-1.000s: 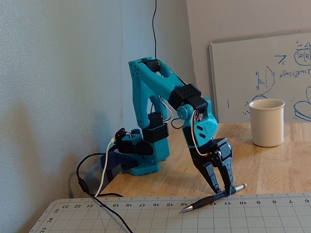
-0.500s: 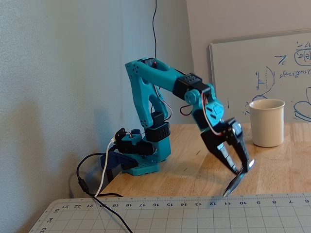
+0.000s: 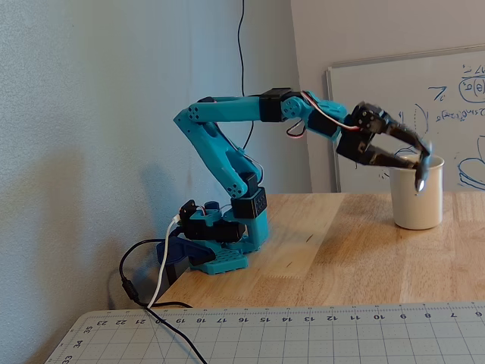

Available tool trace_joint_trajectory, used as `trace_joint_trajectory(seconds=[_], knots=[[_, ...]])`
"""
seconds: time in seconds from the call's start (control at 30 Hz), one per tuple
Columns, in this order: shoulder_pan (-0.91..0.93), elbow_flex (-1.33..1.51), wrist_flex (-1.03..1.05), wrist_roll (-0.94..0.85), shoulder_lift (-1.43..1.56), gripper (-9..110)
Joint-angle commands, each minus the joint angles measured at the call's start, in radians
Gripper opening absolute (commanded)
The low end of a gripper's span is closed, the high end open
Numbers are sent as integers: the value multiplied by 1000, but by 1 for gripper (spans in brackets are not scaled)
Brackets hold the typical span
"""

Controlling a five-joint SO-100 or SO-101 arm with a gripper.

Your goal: Grasp a pen and put it in a mug.

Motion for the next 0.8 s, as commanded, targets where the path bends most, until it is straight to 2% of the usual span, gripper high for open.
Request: trace_joint_trajectory(seconds=[0.0,0.2,0.37,0.6,0.77], knots=[[-109,-23,-55,351,81,0],[-296,-23,-57,884,169,0],[-410,-37,-57,1215,187,0],[-525,-23,-176,1440,160,0],[-581,-26,-356,1485,75,0]])
